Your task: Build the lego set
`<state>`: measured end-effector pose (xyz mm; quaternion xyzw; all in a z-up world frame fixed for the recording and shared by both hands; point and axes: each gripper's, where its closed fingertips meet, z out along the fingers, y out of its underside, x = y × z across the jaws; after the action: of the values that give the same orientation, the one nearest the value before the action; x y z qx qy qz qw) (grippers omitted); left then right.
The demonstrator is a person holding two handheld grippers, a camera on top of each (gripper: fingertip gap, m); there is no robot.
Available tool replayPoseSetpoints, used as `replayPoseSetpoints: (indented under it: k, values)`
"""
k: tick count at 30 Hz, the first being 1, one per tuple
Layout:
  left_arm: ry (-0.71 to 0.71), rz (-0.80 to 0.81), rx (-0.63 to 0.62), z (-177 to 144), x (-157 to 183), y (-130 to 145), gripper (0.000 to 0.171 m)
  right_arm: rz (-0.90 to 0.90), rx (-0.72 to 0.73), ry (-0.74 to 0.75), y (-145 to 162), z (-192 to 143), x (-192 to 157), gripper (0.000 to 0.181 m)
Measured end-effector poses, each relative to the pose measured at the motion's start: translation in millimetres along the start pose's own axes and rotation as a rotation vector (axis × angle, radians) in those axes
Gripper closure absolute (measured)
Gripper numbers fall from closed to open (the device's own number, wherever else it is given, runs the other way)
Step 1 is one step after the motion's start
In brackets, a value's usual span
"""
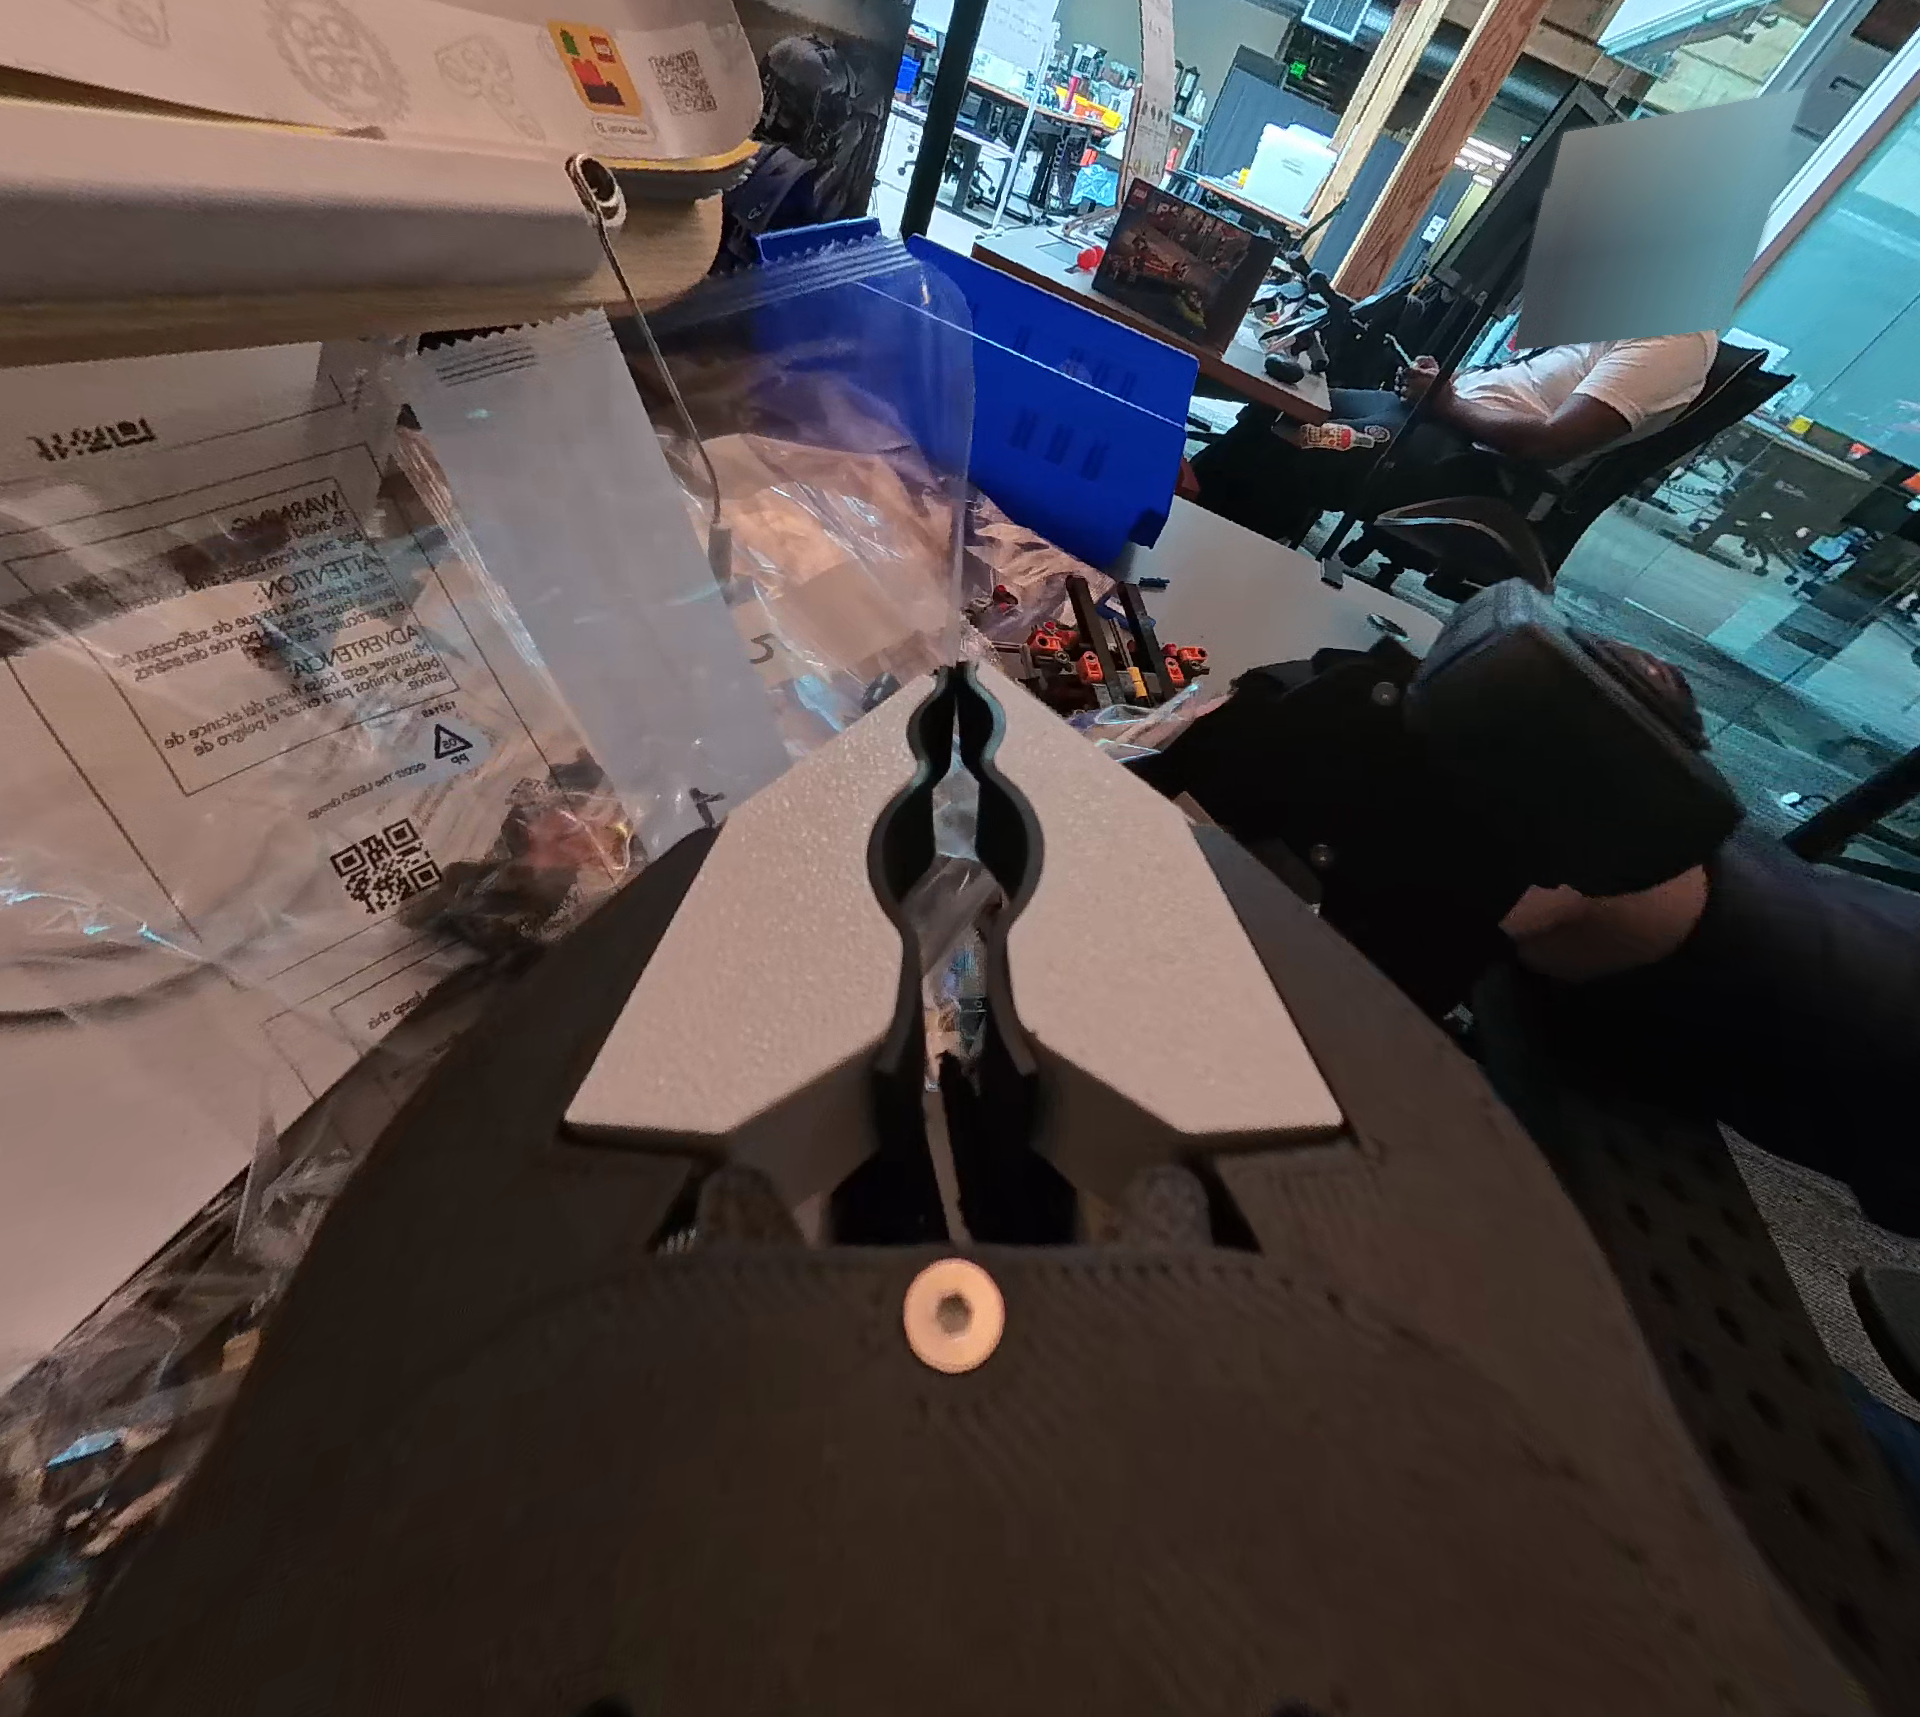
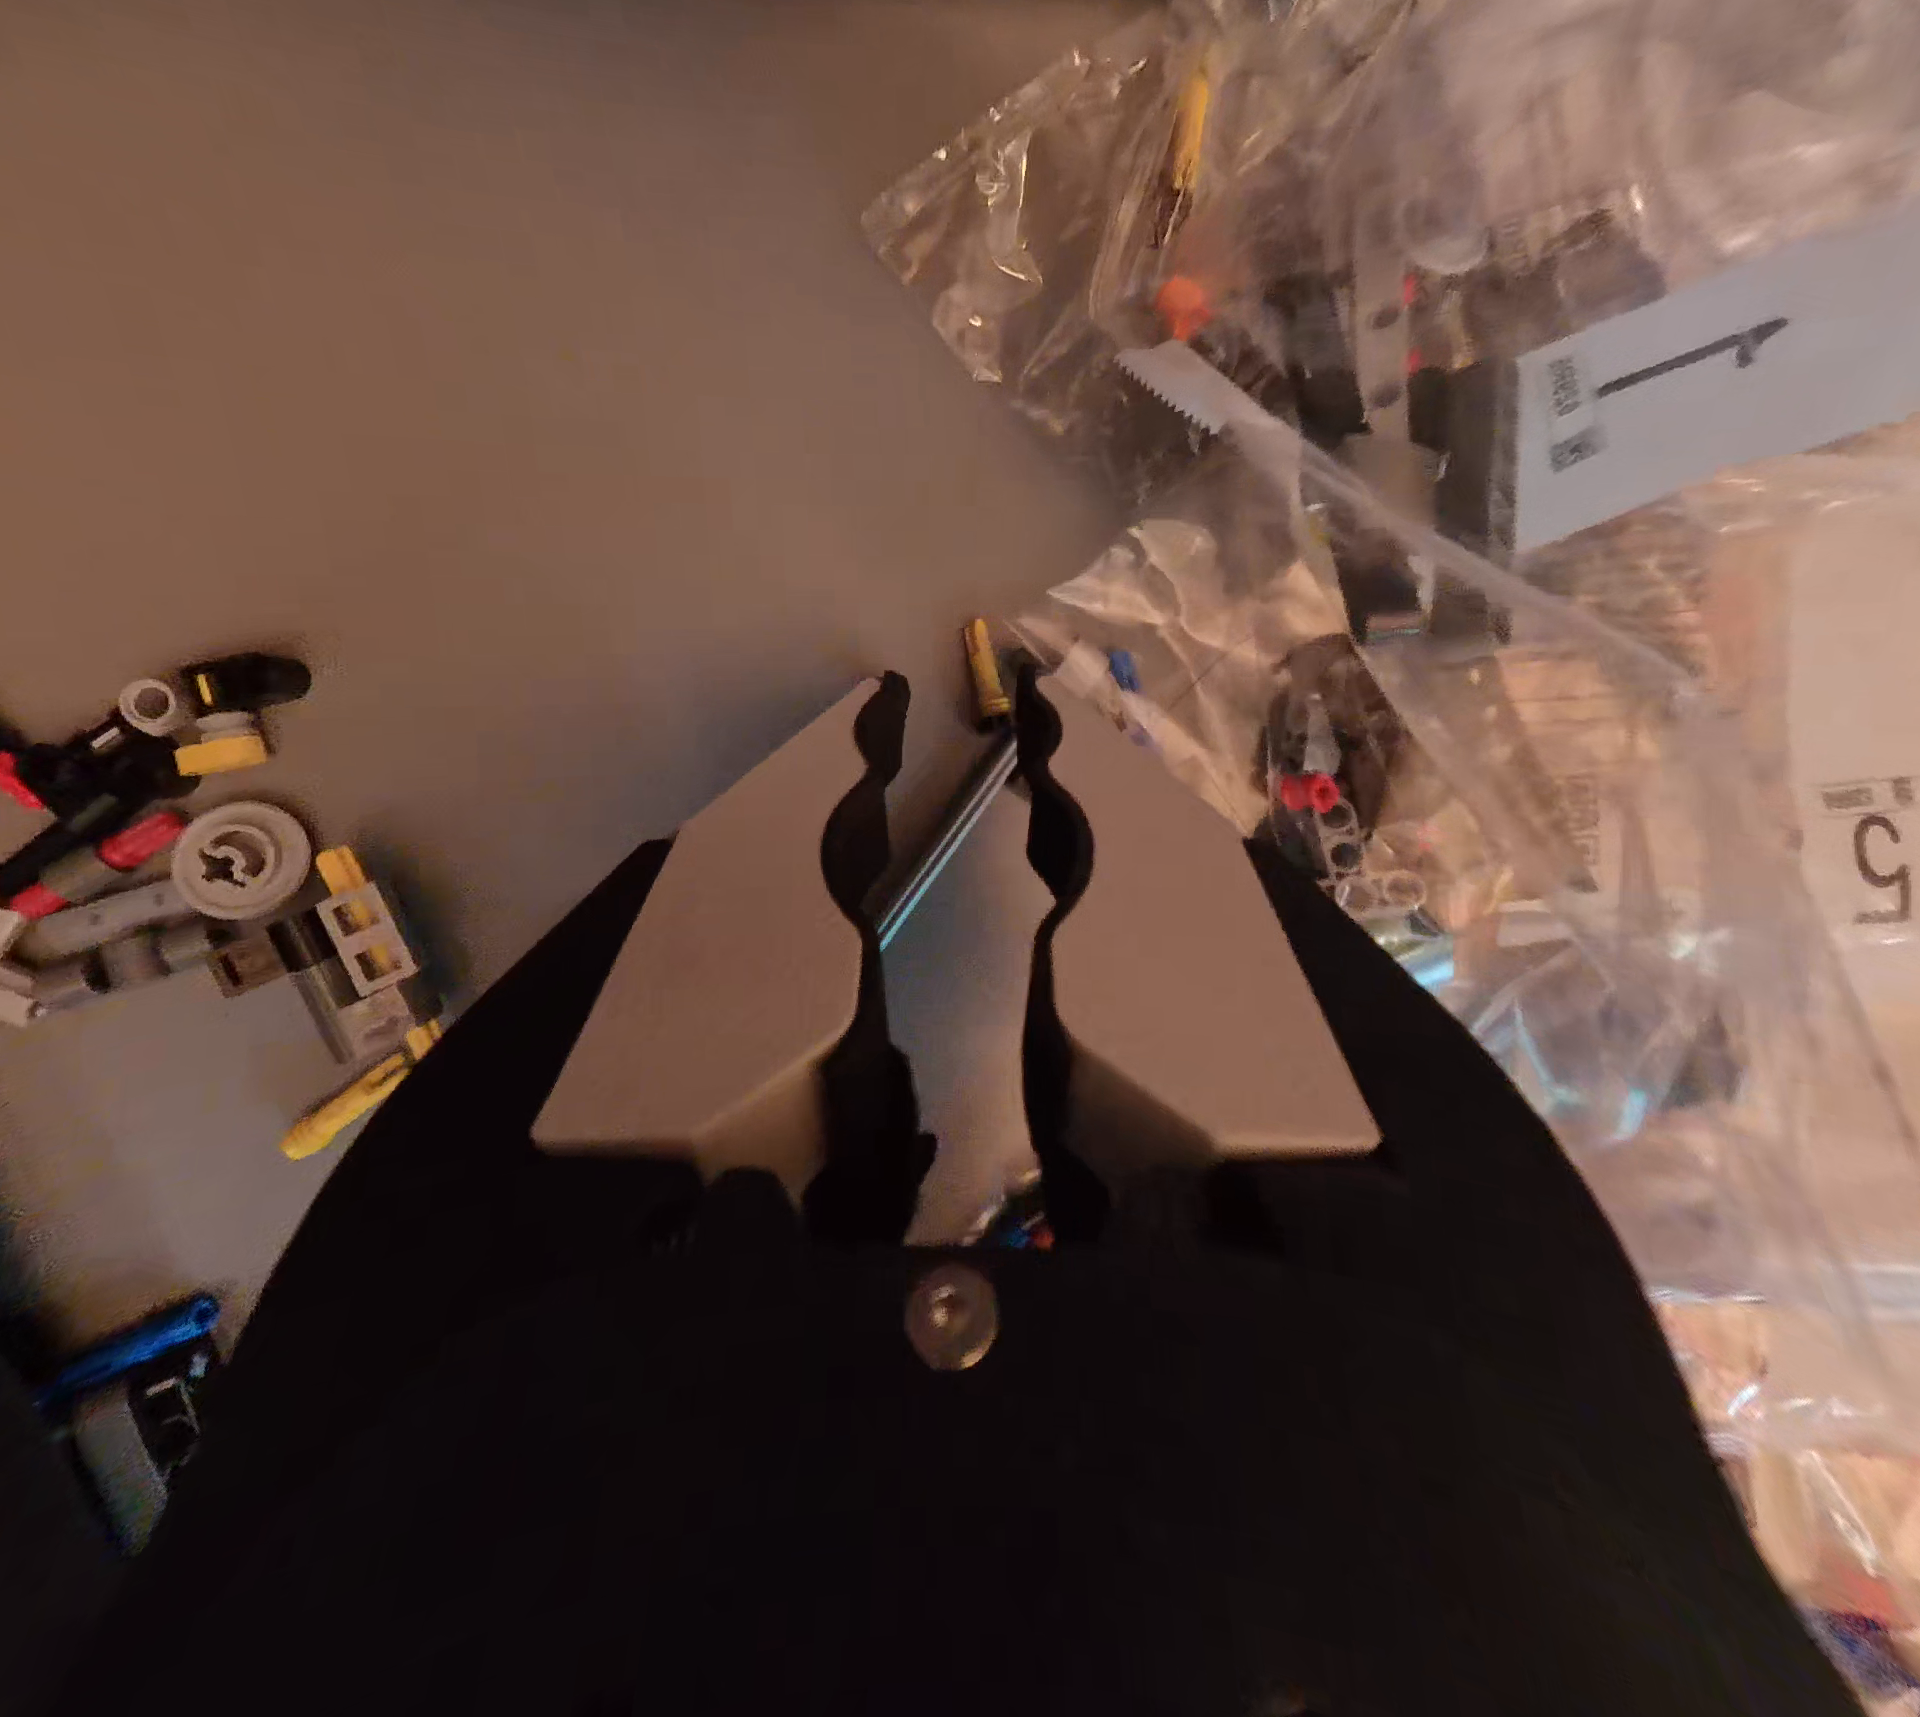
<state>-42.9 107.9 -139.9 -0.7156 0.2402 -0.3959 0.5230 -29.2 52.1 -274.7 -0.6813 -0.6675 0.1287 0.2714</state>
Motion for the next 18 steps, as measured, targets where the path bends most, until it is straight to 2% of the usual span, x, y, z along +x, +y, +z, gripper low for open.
replayPoseSetpoints:
  k: [2, 4, 11, 14, 18]
  values:
    - [-0.001, 0.002, -0.002, 0.1, 0.0, 0.3, 0.171, 0.007, -0.002, -0.012, 0.8, 1.3, 0.6, 0.167]
    - [-0.001, 0.001, -0.001, -0.1, 0.0, 0.2, 0.171, 0.025, 0.002, -0.047, 1.3, 2.1, -2.4, 0.180]
    - [0.001, 0.000, 0.000, -0.9, -0.1, -0.3, 0.171, -0.015, 0.063, -0.151, -4.3, -10.0, -20.5, 0.180]
    - [0.001, -0.001, 0.005, -2.1, -0.2, -1.7, 0.171, -0.030, 0.247, -0.159, -31.2, -43.3, -20.2, 0.180]
    - [0.006, -0.001, 0.000, 0.0, 1.0, -0.7, 0.171, 0.021, 0.534, -0.017, -63.4, -101.1, 21.1, 0.180]
